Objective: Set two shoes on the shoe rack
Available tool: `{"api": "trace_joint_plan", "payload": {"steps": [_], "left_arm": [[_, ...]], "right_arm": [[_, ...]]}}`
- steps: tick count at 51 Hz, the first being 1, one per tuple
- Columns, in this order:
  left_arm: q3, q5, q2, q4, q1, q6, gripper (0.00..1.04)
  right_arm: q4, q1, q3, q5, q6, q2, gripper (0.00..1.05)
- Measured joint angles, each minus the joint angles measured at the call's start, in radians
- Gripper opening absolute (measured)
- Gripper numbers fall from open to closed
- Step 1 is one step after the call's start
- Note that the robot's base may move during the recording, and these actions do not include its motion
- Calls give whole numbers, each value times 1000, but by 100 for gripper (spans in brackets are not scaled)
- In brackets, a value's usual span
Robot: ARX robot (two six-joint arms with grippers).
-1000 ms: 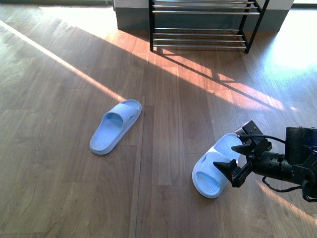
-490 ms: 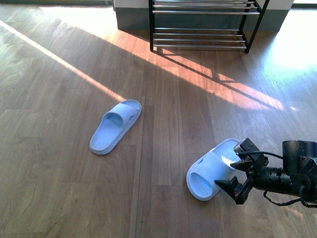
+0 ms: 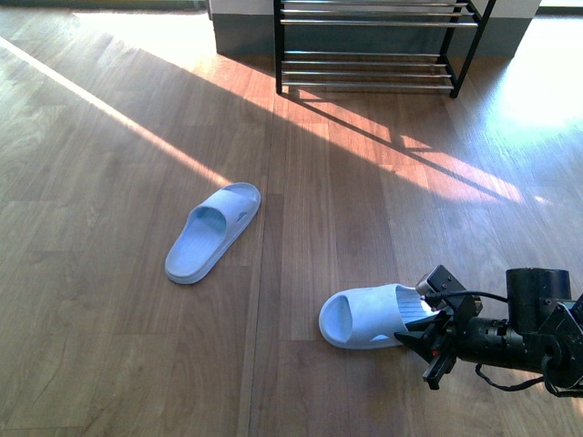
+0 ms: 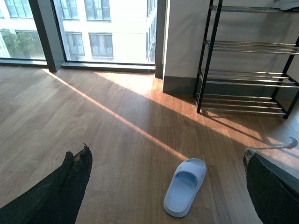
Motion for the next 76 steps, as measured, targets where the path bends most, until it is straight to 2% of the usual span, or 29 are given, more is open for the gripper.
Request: {"api": "trace_joint_plan", "payload": {"steps": [6,13,18,26,41,50,62,69,76], "left_arm": [[0,0,0,0,0,0,95],[0,0,0,0,0,0,95],[0,0,0,0,0,0,95],[0,0,0,0,0,0,95],[0,0,0,0,0,0,95],[0,0,0,0,0,0,95],[0,0,0,0,0,0,95],[0,0,0,0,0,0,95],[0,0,0,0,0,0,95]], "right_arm": [[48,21,-22,18,5,0,1],[110,35,-45,46,43,0,1],[219,43,-81,90,122,-2,1],[424,55,-206,227,313,-82,1],[590,75,-487,471,469,-412,1],[568,90,-686,584,544,-694,1],[378,122,-880,723,586,-1179,1],[303,127,-948,748,609,-1370,1],[302,127,-953,753,612,-1398,1]]}}
